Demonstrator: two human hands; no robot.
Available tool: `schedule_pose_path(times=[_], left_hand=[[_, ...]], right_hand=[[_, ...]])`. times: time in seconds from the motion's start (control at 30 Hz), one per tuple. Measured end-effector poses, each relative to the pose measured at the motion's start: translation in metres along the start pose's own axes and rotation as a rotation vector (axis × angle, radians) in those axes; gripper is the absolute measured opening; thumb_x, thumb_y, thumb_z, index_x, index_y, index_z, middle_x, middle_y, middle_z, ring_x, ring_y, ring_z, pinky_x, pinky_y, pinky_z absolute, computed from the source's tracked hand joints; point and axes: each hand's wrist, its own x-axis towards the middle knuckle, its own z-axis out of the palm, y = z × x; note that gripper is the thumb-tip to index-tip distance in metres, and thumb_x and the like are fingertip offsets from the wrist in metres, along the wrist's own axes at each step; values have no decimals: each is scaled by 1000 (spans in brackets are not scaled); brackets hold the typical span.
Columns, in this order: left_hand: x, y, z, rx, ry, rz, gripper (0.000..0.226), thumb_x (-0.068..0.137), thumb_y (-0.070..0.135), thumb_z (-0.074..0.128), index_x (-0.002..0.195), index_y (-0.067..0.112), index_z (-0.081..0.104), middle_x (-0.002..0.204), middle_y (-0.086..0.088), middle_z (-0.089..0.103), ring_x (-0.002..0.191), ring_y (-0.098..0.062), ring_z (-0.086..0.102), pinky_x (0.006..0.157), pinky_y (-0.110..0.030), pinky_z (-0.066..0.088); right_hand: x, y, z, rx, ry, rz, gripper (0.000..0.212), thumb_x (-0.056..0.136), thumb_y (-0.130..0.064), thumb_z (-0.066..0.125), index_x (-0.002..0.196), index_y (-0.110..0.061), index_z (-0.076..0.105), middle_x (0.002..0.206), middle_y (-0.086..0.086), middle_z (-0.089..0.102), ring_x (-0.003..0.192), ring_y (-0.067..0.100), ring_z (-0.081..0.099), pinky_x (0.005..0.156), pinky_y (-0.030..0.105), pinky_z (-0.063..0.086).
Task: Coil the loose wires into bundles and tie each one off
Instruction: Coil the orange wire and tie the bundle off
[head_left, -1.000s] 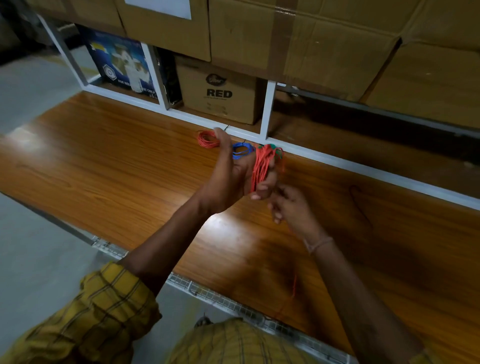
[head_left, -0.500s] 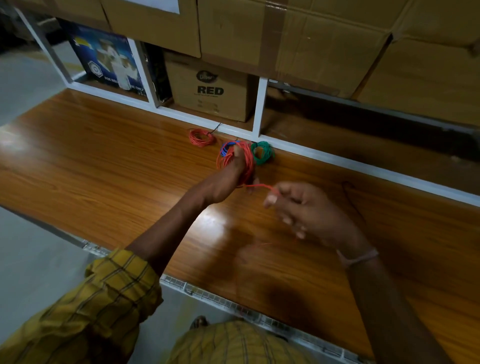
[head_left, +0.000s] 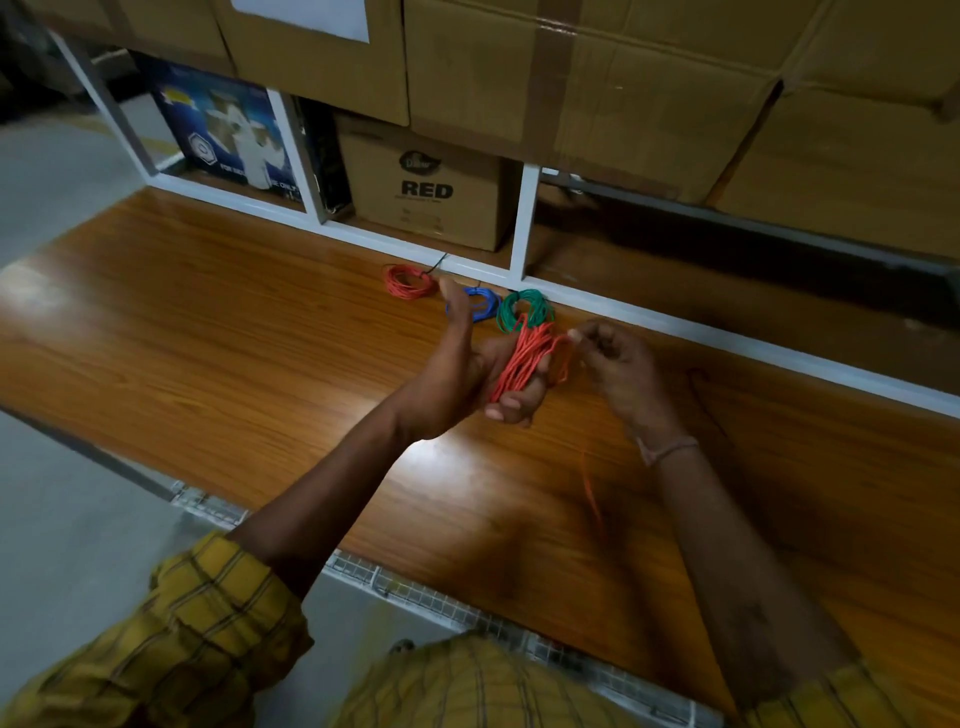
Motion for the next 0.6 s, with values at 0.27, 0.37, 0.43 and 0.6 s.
schedule_pose_path(times=[0.27,0.37,0.43,0.6], left_hand=[[12,9,1,-104,228,154,112,75,88,-16,109,4,50,90,-22,51,76,-29,52,69,-40,42],[17,8,-12,10,395,160,121,82,80,-20,115,-11,53,100,-42,53,92,-38,58,92,-41,51],[20,2,-22,111,481,137,132,81,82,-20,122,-22,50,107,-50,56,95,-45,64,99,-40,55],[18,-16,-33,459,487,-13,134,70,98,-7,98,-9,69,97,-30,72,100,-46,67,107,-48,48]], right_hand=[[-47,25,59,-122,-269,187,24,109,-24,48,96,-17,67,63,8,53,39,8,40,39,22,33],[-56,12,54,-404,-394,29,25,106,-26,51,86,-16,61,59,-1,59,53,12,56,59,33,48],[-60,1,45,-501,-450,-31,31,104,-25,55,73,-19,56,61,-3,61,62,16,62,68,42,52],[-59,-33,23,-574,-490,-123,21,102,-23,60,85,-12,66,65,-6,55,59,2,50,58,27,38]])
